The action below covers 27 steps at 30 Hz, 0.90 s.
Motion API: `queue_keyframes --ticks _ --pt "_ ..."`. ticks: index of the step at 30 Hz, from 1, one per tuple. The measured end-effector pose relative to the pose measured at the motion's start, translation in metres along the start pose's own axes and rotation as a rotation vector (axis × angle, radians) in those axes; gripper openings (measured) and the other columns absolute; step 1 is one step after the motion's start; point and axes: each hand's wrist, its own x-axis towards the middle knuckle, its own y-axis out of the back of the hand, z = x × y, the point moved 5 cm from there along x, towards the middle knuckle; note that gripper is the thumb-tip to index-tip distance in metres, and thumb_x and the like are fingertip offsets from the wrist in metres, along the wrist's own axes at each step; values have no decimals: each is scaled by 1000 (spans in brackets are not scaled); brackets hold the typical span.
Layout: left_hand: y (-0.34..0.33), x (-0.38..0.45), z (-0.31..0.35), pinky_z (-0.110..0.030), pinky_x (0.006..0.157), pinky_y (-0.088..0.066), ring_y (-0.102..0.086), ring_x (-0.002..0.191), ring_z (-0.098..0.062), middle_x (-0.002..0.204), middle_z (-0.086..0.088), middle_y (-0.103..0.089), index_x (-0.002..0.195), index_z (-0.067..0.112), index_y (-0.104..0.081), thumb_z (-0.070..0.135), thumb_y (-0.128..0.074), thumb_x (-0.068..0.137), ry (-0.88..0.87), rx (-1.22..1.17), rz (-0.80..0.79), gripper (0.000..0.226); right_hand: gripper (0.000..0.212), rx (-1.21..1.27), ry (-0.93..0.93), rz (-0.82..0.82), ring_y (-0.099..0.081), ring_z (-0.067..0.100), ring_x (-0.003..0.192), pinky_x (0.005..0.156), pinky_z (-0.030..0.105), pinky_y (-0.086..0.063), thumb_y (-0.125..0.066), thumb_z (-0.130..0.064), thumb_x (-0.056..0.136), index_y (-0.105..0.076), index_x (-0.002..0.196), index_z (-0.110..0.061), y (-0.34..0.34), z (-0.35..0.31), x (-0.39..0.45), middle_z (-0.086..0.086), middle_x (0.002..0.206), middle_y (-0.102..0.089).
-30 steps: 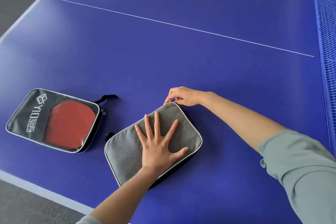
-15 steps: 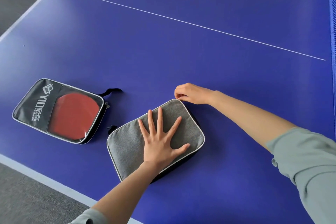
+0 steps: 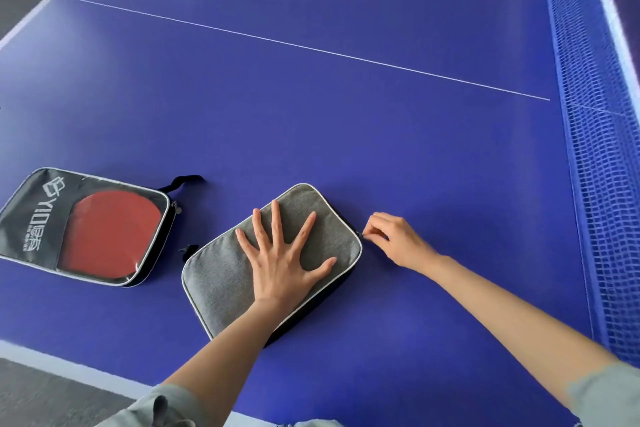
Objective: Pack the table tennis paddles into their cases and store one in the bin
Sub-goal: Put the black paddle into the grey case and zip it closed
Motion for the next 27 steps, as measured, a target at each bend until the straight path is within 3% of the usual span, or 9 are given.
queue_keyframes --ticks 3,8,12,14,16,20,23,25,27 --pt "1 1 1 -70 108 -5 -3 143 -44 159 -12 -9 142 56 -14 91 -16 68 2 13 -8 82 12 118 -117 143 -47 0 60 59 12 -37 -63 -1 86 -58 75 -4 -13 -5 -30 -4 73 -56" --pt "1 1 1 -70 108 -4 -4 142 -44 159 -12 -5 142 56 -14 90 -17 67 -2 2 -36 82 17 416 -420 336 -59 8 54 57 26 -49 -59 -3 89 -57 73 -8 -50 -22 -71 4 65 -63" --pt "4 2 0 -67 107 -7 -8 139 -43 158 -12 -4 141 56 -15 92 -17 64 4 8 -55 84 17 637 -574 476 -70 6 59 54 11 -49 -55 -3 92 -56 77 -12 -68 -35 -80 7 72 -68" --pt "7 6 -2 -64 105 -13 -12 136 -42 156 -12 -5 140 56 -14 94 -17 61 11 31 -76 88 12 742 -629 512 -73 15 66 58 14 -54 -54 -2 92 -56 81 -7 -71 -38 -74 6 77 -66" --pt "10 10 -4 -60 103 -18 -13 134 -42 155 -13 -6 140 56 -12 96 -16 58 37 50 -117 91 8 801 -673 552 -70 14 66 65 21 -59 -54 0 92 -56 85 -3 -72 -38 -67 7 80 -63" --pt "14 11 -2 -58 103 -21 -18 131 -45 150 -17 -13 143 52 -4 96 -17 58 205 45 -230 97 10 632 -708 587 -67 25 83 75 31 -57 -53 -7 94 -60 93 0 -56 -33 -41 15 95 -66" --pt "13 7 -2 -58 109 -12 -19 132 -45 148 -21 -15 147 43 -1 92 -19 65 266 29 -304 98 14 405 -628 541 -63 30 93 79 33 -47 -53 -6 92 -63 96 4 -33 -29 -14 17 98 -69" --pt "13 9 -2 -58 112 1 -9 139 -42 150 -18 -14 149 31 -6 85 -23 74 168 13 -245 95 13 324 -564 502 -62 31 93 81 33 -45 -53 -3 91 -64 94 5 -19 -28 4 19 98 -69" --pt "14 17 4 -56 114 9 4 145 -37 156 -13 -9 149 27 -15 71 -33 84 -44 -65 -116 80 13 248 -484 441 -62 32 94 81 31 -44 -55 -3 91 -64 93 5 -8 -27 21 20 99 -68"
